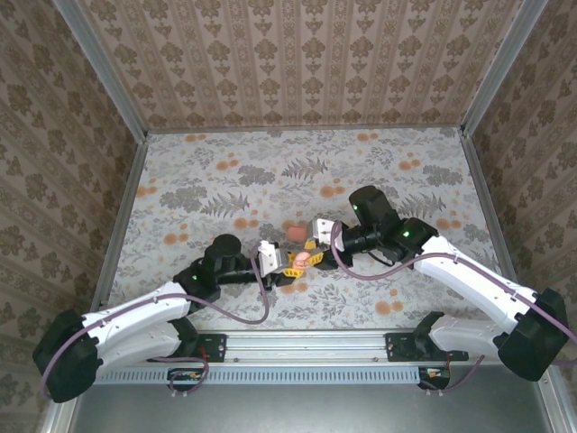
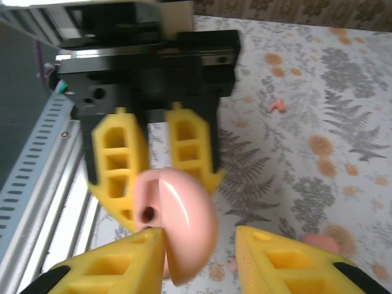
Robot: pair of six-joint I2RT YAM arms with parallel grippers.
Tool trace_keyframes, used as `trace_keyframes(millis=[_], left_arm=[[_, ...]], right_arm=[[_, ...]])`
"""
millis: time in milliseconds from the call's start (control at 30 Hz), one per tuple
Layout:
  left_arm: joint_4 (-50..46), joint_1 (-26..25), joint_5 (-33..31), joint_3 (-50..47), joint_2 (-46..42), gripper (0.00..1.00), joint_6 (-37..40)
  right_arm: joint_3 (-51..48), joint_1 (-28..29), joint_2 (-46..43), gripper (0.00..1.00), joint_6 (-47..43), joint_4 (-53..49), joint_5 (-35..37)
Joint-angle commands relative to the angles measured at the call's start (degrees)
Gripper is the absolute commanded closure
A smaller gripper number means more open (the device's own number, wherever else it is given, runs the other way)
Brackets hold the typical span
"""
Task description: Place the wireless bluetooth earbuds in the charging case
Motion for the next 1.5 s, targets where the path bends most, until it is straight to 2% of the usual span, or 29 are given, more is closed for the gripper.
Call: trace_keyframes(millis=[0,233,367,533,733,800,933,1100,1467], left_arm=[[1.2,-0.7,2.1,0.9,-0.6,0.82,-0.1],[3.4,-0.6,0.2,-0.5,-1.0,0.83,-1.0],[7.3,0.1,-4.7,-3.2,-0.9,0.83,-2.9],[13.0,3.4,-13.0,-7.4,-1.4,0.83,-8.4],[8.7,5.7,-19.0,-8.2,-3.2,0.83,-10.5],[7.1,6.2,-22.4,-8.3,-3.9,0.83,-11.6],[5.2,7.5,-30.0,-9.1,-5.4,0.84,-15.6],[0.2,8.7,-32.6,-8.4,-7.5,0.84,-17.1],[-6.5,11.2,-40.4,-9.9,-14.3,0.84,-21.3]], right_arm=[[1.9,-1.3,-0.9,0.64,0.9,1.3,0.3],[1.7,-1.4,-1.0,0.64,1.6,1.1,0.3],[1.2,-1.4,-2.4,0.63,4.3,2.5,0.4],[2.3,-1.4,-2.6,0.63,12.1,1.5,5.2],[6.1,-1.4,0.6,0.63,28.1,-4.4,15.1],[7.4,-1.4,2.6,0.61,35.0,-6.7,19.2],[10.3,-1.2,7.7,0.59,45.1,-12.4,22.7],[13.6,0.0,16.0,0.56,54.2,-18.6,27.7],[17.3,4.5,30.3,0.56,59.9,-15.0,25.3]])
